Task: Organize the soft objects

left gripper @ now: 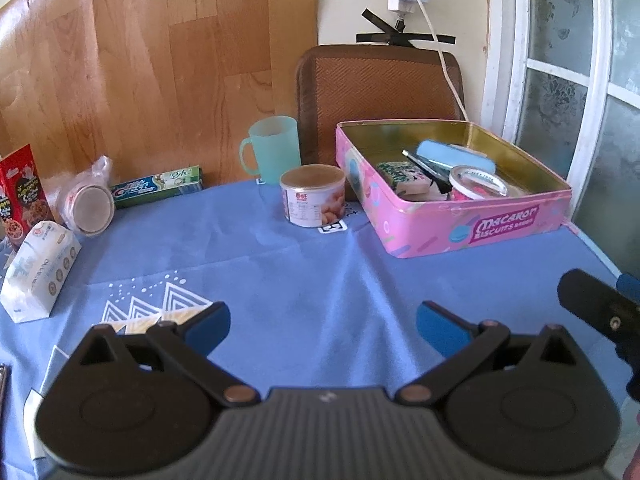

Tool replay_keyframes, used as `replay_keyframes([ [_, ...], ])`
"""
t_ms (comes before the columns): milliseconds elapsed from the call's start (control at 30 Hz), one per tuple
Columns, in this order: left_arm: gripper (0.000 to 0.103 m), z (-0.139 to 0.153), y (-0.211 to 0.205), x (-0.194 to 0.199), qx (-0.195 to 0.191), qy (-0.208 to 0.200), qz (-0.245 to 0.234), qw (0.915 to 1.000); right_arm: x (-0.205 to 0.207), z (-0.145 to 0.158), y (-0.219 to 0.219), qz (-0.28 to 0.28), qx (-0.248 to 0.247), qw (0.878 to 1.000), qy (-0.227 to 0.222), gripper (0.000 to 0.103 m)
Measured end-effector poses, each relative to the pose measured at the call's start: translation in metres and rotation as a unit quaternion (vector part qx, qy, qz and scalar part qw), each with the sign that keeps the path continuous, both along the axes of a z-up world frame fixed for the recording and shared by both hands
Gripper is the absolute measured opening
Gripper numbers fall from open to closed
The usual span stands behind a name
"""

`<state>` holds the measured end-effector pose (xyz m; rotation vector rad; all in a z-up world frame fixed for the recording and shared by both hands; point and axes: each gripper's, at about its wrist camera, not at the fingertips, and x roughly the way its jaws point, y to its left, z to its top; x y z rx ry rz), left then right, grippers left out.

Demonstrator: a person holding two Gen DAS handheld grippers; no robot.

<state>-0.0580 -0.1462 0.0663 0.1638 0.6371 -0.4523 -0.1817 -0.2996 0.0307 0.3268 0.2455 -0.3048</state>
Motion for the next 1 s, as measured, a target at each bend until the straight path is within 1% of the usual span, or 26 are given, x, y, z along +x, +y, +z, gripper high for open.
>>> replay_keyframes([
  [333,0.103,0.002,0.004,0.001,-0.011,0.004,-0.004,0.9999,0.006,0.007,0.004,0.007,-0.010,1.000,0.003,0.103],
  [633,0.103,0.001,0.006,0.003,-0.014,0.008,-0.007,0.9999,0.010,0.006,0.009,0.012,-0.010,1.000,0.010,0.103],
  [767,0.103,0.005,0.005,0.005,-0.015,0.002,-0.008,0.9999,0.014,0.012,0.011,0.017,-0.023,1.000,0.010,0.103],
  [1000,0.103,0.010,0.001,0.005,-0.019,-0.003,-0.014,0.9997,0.012,0.012,0.009,0.011,-0.016,1.000,0.006,0.103],
])
